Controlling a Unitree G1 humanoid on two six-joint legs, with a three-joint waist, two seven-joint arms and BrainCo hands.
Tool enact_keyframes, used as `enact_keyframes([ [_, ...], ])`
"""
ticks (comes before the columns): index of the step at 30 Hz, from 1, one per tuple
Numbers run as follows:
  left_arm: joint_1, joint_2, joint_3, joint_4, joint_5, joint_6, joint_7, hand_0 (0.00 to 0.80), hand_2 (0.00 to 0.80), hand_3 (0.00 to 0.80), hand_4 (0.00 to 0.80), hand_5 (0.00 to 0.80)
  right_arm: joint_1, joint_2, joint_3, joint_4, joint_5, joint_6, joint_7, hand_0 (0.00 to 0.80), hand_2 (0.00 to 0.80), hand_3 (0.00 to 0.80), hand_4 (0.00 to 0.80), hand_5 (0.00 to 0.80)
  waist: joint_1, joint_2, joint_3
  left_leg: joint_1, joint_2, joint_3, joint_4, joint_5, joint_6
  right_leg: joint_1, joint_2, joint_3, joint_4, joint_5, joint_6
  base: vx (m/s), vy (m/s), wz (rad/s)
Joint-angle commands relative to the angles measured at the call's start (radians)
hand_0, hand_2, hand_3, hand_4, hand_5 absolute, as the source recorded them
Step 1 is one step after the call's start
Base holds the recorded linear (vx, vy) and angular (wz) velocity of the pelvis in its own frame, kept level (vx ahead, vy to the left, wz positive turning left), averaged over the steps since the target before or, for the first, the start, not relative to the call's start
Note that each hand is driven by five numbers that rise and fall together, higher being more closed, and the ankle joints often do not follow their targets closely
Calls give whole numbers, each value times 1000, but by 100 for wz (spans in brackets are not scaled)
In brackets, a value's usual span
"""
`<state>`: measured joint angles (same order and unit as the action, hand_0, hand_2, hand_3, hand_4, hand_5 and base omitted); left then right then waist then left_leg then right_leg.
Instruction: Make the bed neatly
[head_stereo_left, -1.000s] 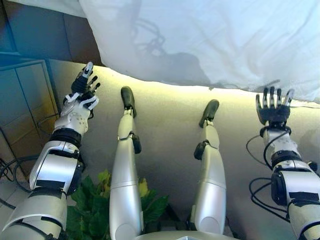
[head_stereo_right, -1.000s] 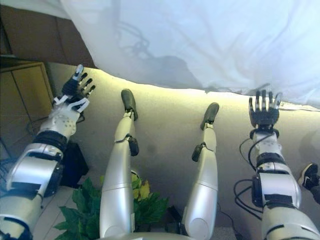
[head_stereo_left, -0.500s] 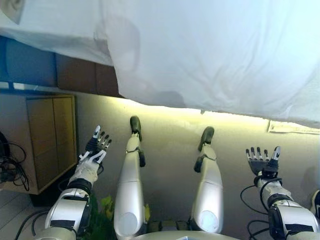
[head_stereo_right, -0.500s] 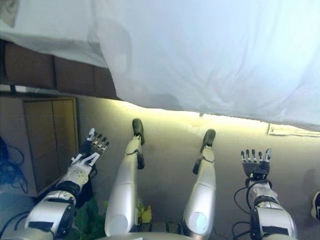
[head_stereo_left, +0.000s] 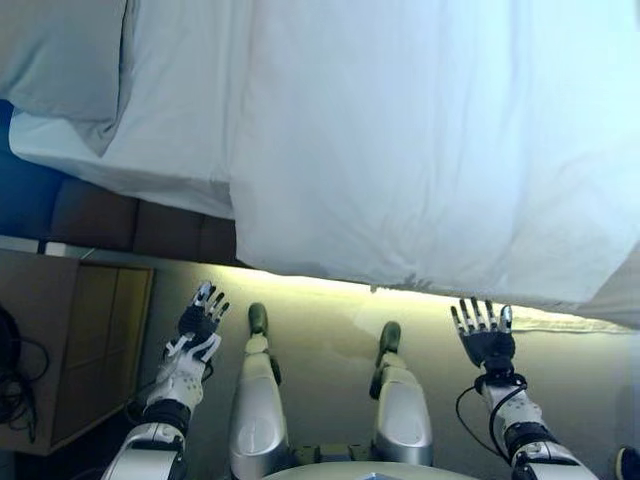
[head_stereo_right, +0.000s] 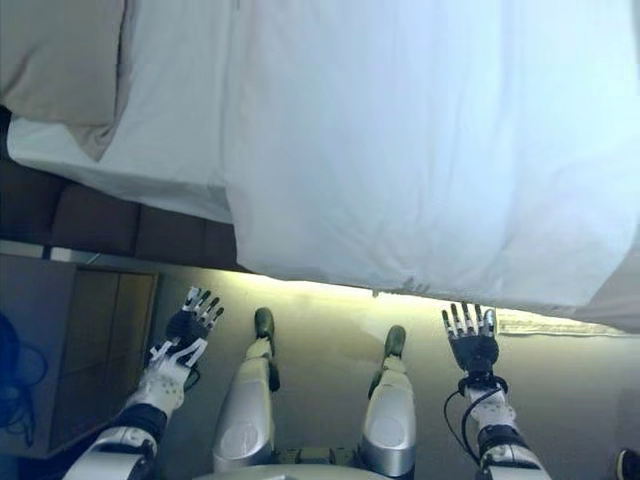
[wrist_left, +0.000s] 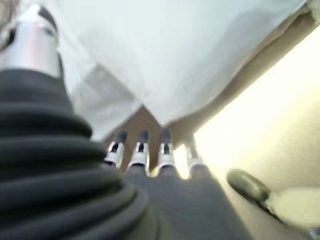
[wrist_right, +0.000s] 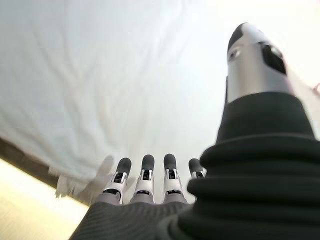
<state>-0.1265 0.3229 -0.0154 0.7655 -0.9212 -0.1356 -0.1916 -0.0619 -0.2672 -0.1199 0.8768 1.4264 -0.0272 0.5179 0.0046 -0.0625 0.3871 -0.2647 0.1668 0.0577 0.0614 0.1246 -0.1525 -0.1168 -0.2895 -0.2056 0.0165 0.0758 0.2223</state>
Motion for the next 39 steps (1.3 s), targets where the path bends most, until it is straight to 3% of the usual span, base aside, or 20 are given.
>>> enact_keyframes([
  [1,35,17,52,-53,32,-7,-46,0,0,0,0,0,60,4,-31,-66,-68,-72,-2,0,0,0,0,0,42,6,-96,78,7,17,11,-37,27,-5,-27,-1,5,89,-9,147,-33,8],
  [4,79,8,73,-86,12,31,-88,0,0,0,0,0,88,24,-48,-52,-114,-103,-28,0,0,0,0,0,56,11,-157,124,1,15,-10,-39,28,37,-29,-14,-10,89,-6,156,-26,9],
  [8,144,2,71,-131,108,38,-75,0,0,0,0,0,130,45,-27,-68,-218,-135,-101,0,0,0,0,0,68,15,-237,182,2,13,-28,-45,29,88,-29,-28,-34,89,2,180,-26,3],
  [13,202,1,84,-198,126,72,-87,0,0,0,0,0,187,62,13,-145,-298,-156,-161,0,0,0,0,0,76,22,-296,234,6,11,-56,-47,31,133,-23,-33,-39,72,5,123,-30,0],
  [28,253,7,77,-282,119,132,-101,0,0,0,0,0,255,67,49,-213,-305,-136,-175,0,0,0,0,0,78,26,-359,286,9,11,-95,-48,30,176,-20,-52,-56,63,14,37,3,1],
  [39,249,-6,77,-295,51,161,-88,0,0,0,0,0,253,59,62,-186,-317,-111,-190,0,0,0,0,0,71,31,-373,290,13,14,-87,-50,31,169,-14,-39,-44,56,7,14,-4,0],
])
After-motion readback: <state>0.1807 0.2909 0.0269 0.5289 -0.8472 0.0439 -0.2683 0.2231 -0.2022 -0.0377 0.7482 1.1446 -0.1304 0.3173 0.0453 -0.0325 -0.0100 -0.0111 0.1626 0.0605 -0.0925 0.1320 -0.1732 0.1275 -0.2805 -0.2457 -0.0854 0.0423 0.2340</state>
